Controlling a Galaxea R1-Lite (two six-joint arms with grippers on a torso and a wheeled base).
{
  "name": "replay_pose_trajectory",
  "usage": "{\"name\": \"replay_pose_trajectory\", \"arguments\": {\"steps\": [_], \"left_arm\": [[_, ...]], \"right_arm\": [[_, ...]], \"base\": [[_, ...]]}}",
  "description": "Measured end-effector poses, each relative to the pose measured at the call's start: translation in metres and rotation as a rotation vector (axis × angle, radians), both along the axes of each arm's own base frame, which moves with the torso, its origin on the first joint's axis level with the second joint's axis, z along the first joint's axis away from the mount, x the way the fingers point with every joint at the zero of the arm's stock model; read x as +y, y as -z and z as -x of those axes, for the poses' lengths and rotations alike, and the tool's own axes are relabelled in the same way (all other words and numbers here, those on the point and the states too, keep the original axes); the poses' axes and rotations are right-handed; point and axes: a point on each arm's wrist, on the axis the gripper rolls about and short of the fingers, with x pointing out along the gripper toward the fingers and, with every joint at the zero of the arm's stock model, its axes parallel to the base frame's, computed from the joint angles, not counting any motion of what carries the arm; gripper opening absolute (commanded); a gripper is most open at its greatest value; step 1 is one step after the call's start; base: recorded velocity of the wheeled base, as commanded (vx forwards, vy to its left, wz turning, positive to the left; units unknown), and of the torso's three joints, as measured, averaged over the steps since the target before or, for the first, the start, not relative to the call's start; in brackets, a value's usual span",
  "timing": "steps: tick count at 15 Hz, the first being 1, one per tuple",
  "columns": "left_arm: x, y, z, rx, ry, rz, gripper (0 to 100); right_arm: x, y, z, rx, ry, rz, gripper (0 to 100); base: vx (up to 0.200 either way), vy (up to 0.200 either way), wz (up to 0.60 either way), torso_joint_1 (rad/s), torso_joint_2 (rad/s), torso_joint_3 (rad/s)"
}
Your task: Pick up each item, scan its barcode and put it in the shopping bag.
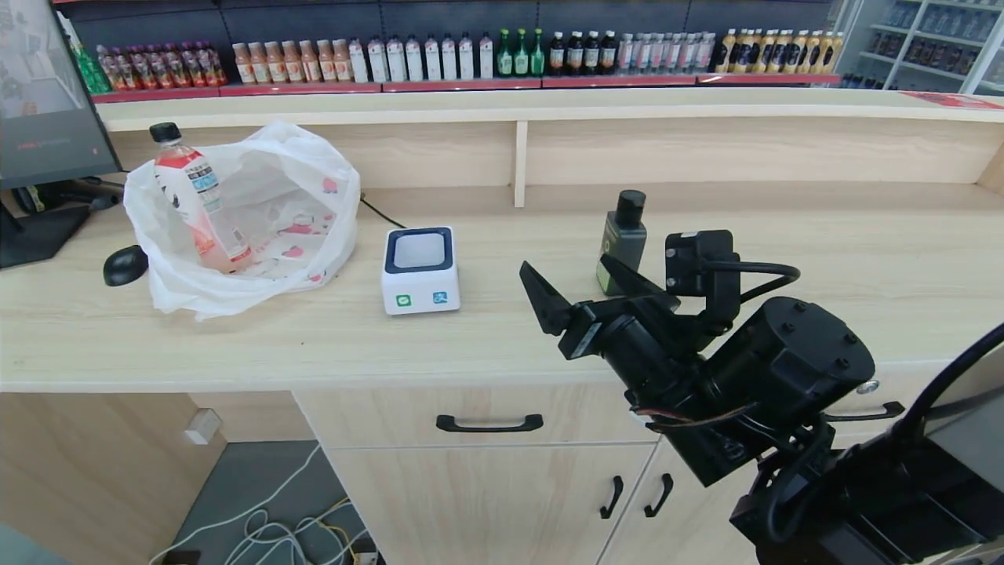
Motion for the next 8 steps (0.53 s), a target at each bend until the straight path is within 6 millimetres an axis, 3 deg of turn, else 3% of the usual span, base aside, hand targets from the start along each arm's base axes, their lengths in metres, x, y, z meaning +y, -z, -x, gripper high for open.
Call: {"name": "replay_pose_trajectory", "arguments": {"steps": [4, 8], "left_arm": [[0.000, 0.000, 0.000, 0.000, 0.001, -0.004, 100], [0.000, 0.000, 0.000, 0.000, 0.002, -0.004, 100]], "right_arm": [[-0.006, -0.007, -0.008, -0.061, 0.045, 0.053, 100], [-0.017, -0.012, -0.027, 0.010, 0.114, 0.176, 100]], "base": [[0.000, 0.000, 0.00, 0.000, 0.00, 0.000], [0.000, 0.000, 0.00, 0.000, 0.00, 0.000]]}}
